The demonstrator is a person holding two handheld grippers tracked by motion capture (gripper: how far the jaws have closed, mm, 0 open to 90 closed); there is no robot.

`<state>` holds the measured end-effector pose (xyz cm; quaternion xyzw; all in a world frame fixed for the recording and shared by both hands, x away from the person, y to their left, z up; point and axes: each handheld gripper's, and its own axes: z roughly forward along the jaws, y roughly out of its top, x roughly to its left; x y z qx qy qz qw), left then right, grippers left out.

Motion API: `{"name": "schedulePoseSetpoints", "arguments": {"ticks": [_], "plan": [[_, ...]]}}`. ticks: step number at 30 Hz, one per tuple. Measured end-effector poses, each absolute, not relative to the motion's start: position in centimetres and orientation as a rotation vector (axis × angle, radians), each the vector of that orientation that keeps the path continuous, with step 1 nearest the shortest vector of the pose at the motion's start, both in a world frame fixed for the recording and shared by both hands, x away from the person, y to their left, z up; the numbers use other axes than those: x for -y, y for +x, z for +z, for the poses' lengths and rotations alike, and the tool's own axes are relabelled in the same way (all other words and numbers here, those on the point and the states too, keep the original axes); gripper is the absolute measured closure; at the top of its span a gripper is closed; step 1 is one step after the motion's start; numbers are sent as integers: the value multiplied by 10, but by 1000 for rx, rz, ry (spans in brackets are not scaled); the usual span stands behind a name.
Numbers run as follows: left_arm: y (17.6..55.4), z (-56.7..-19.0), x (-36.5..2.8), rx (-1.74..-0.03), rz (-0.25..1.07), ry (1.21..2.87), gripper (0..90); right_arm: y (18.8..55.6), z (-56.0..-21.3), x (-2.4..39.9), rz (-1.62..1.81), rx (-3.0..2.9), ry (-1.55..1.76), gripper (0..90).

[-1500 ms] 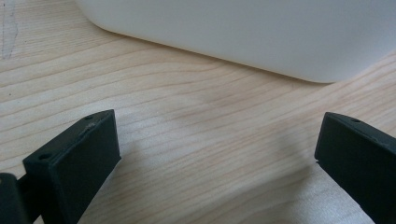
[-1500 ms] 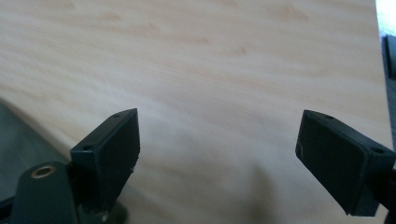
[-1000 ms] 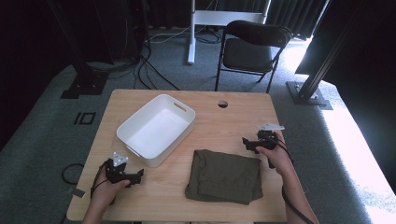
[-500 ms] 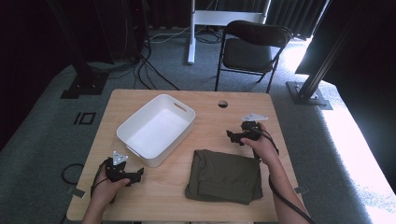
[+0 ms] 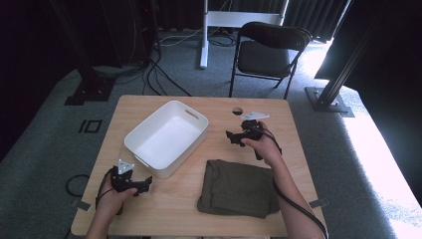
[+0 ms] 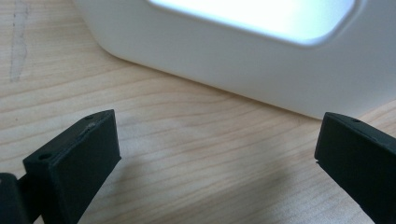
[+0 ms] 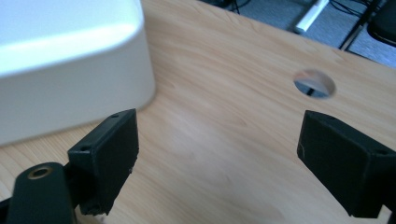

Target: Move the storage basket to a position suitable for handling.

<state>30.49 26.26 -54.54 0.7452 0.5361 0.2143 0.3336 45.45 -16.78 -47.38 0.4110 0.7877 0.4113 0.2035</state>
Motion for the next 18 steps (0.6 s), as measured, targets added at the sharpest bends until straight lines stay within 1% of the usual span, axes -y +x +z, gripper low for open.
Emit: {"name": "schedulePoseSetpoints", "arguments": {"ticks": [9,18], "plan": [[311,-539,-264,-1394,613,1923,11,470,-466,136,1205,-2214,1131,125],[317,-535,-274,-1428,643,1875,11,491,-464,104,1233,-2215,1152,125]]}}
